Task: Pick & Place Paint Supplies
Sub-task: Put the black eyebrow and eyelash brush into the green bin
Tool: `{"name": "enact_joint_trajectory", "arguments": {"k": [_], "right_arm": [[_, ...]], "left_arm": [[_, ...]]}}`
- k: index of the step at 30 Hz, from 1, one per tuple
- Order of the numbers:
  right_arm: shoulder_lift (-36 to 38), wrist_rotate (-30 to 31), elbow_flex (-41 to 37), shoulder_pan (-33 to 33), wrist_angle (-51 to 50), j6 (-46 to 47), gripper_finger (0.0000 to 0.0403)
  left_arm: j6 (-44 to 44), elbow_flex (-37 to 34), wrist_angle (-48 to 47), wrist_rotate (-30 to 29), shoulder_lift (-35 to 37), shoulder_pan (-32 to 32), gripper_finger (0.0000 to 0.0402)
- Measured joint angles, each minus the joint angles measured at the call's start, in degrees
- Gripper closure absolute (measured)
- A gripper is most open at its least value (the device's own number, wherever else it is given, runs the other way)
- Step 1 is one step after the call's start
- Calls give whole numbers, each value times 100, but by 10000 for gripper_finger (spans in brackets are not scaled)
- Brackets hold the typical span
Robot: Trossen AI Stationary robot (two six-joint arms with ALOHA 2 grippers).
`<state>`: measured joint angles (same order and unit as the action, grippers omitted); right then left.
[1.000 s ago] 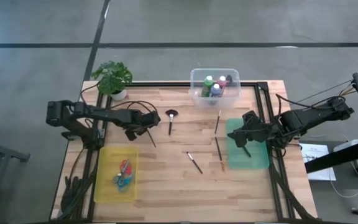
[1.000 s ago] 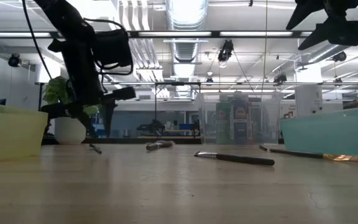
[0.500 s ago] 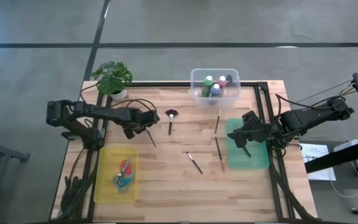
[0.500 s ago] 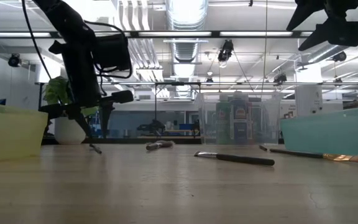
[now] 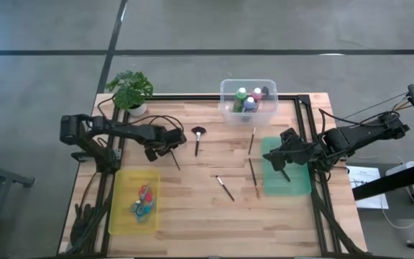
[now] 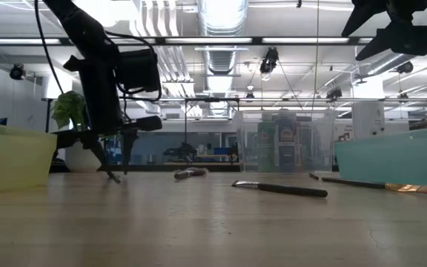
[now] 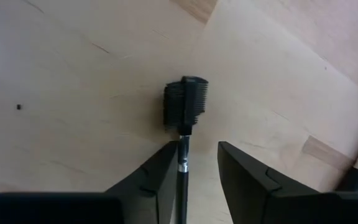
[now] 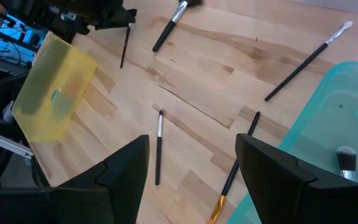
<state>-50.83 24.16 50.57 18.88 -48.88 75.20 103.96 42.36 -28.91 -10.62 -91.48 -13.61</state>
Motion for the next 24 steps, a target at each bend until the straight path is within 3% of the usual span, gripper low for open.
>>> {"name": "enact_joint_trajectory", "arguments": {"k": [4,10,19,24], "right_arm": [[0,-2,0,2,17,4,166],[4,-2,0,2,24,-29,166],[4,-2,0,2,27,-57,166],[4,2,0,-1,172,-151,166]], "left_arm": [[282,2,-171,19,-24,-4,295],[270,-21,-264,28,-24,-20,384],[25,-10,-81,-164,113,-26,399],[-960,32,1040,-162,445,-7,400]]}}
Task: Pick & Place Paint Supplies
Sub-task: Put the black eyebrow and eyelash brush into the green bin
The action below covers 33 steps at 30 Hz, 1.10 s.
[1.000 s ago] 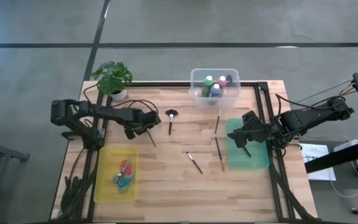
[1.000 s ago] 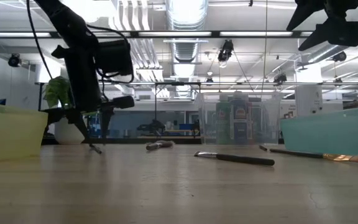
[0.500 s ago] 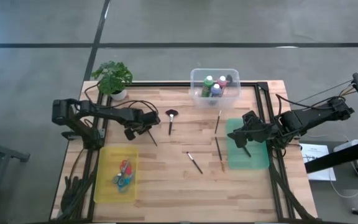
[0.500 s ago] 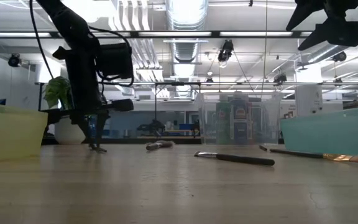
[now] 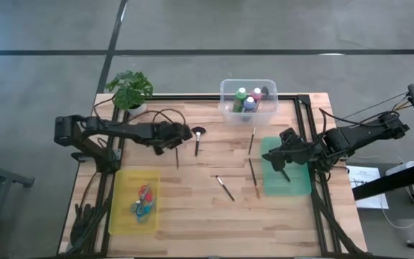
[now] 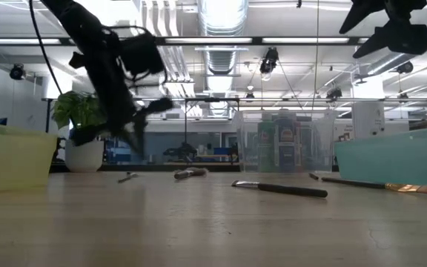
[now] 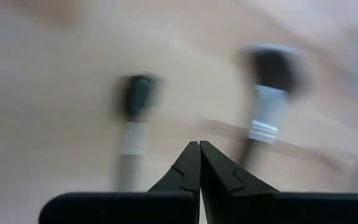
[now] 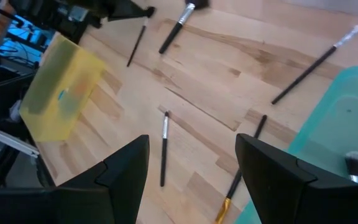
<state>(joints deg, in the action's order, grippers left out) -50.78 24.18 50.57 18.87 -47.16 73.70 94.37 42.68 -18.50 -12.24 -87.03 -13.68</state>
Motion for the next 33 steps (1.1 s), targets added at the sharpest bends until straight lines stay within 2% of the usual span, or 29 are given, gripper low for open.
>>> {"name": "enact_joint_trajectory", "arguments": {"k": [4,6,8,10,14,17,21,23,26,33], "right_arm": [[0,61,0,2,296,-294,166],[0,105,0,2,417,-370,166],[0,116,0,2,482,-378,166],[0,116,0,2,483,-344,166],[0,117,0,1,544,-342,166],[0,120,0,2,577,-337,166],[-2,120,0,0,577,-335,166],[-2,119,0,0,577,-338,166],[-2,120,0,0,577,-348,166],[-2,107,0,3,587,-293,166]], "left_arm": [[-897,-2,1260,-15,120,118,400],[-956,16,1527,2,170,190,400],[-747,20,1268,-22,179,249,400],[-902,27,970,-59,169,272,400],[-2067,44,572,-3,186,270,391],[-2921,210,29,118,204,262,362],[-3333,583,-1099,142,186,18,310],[-3331,640,-1320,439,166,-280,285],[-3434,614,-1284,1193,44,-833,260],[-4211,575,-1095,1902,-197,-1547,243]]}}
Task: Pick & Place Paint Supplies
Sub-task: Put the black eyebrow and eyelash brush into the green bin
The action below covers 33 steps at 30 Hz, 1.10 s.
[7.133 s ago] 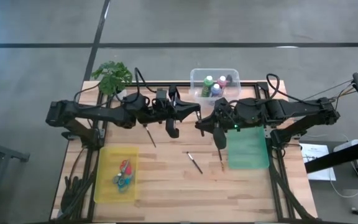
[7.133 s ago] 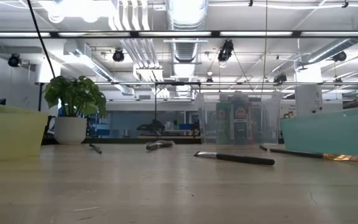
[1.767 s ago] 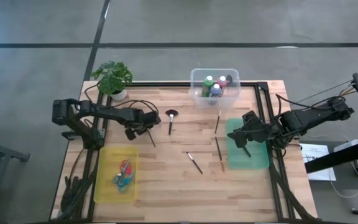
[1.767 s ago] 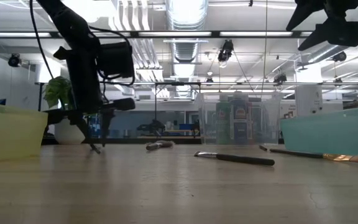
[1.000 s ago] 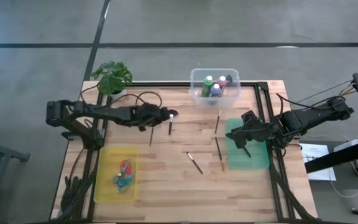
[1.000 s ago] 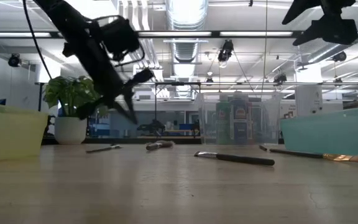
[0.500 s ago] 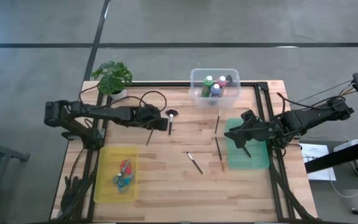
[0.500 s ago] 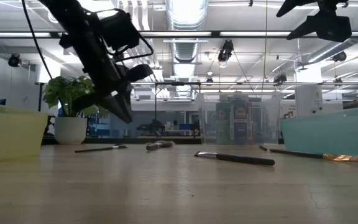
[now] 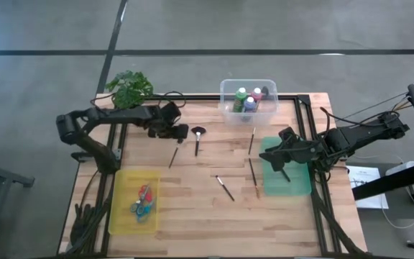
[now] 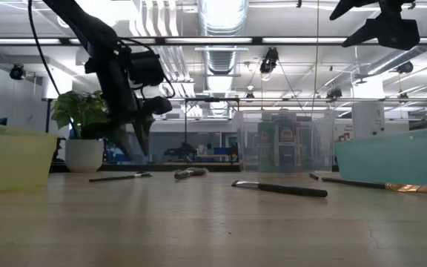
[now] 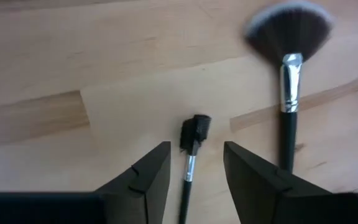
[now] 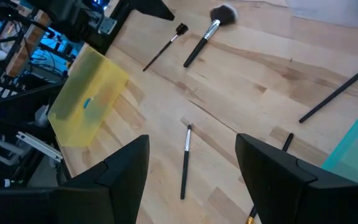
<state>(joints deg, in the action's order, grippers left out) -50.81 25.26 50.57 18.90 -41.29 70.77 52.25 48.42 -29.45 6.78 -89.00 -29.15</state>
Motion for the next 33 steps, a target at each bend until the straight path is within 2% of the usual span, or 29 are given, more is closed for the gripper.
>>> {"name": "enact_joint_trajectory", "arguments": {"k": [6,16,22,28,33], "right_arm": [[-4,22,0,36,14,100,166],[-4,-1,0,36,14,126,166],[-4,-1,0,36,12,126,166],[-4,20,0,36,7,115,166],[-4,24,0,36,5,109,166]], "left_arm": [[-281,0,73,357,-412,-78,243],[-244,15,493,416,-807,-56,252],[-127,9,640,328,-856,-40,309],[-127,15,737,320,-891,8,390],[-131,20,758,330,-798,82,398]]}}
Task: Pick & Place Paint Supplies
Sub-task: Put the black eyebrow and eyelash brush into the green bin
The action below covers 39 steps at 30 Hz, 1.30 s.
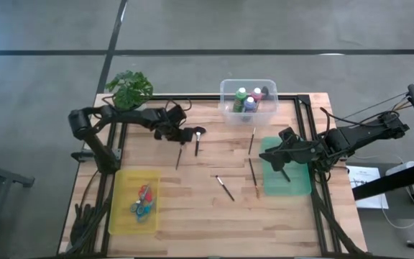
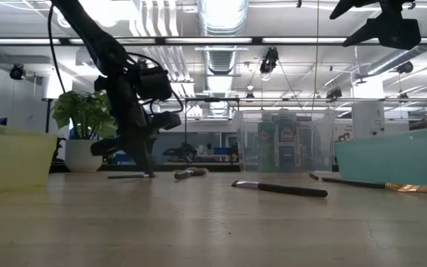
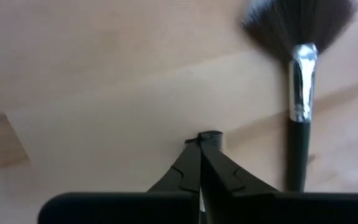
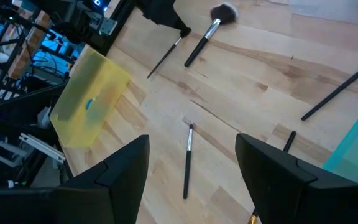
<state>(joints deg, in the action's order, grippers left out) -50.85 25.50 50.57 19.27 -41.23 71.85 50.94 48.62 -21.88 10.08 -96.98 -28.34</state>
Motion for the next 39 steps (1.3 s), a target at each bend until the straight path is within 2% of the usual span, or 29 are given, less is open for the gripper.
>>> {"name": "enact_joint_trajectory", "arguments": {"k": [13,18,21,24,27,30,35,39], "right_arm": [[0,3,0,0,14,-38,166],[0,22,0,-2,362,-362,166],[-30,90,-12,-18,825,-665,166],[-99,170,-51,-57,1302,-911,166],[-229,143,-113,-137,1764,-1061,166],[-492,33,-123,-238,2430,-1247,166],[-1160,-602,-133,-538,3622,-1490,166],[-1640,-649,-123,-692,4397,-1389,166]], "left_arm": [[195,7,69,38,1005,626,400],[481,11,907,-43,1515,1124,400],[871,13,1769,-401,1784,1517,401],[1295,32,2710,-1081,1918,1882,401],[1385,258,3206,-1583,1924,2126,401],[1112,633,3246,-1748,1839,2228,401],[621,1266,3134,-1741,1662,2264,401],[428,1556,2729,-1690,1565,2301,401]]}}
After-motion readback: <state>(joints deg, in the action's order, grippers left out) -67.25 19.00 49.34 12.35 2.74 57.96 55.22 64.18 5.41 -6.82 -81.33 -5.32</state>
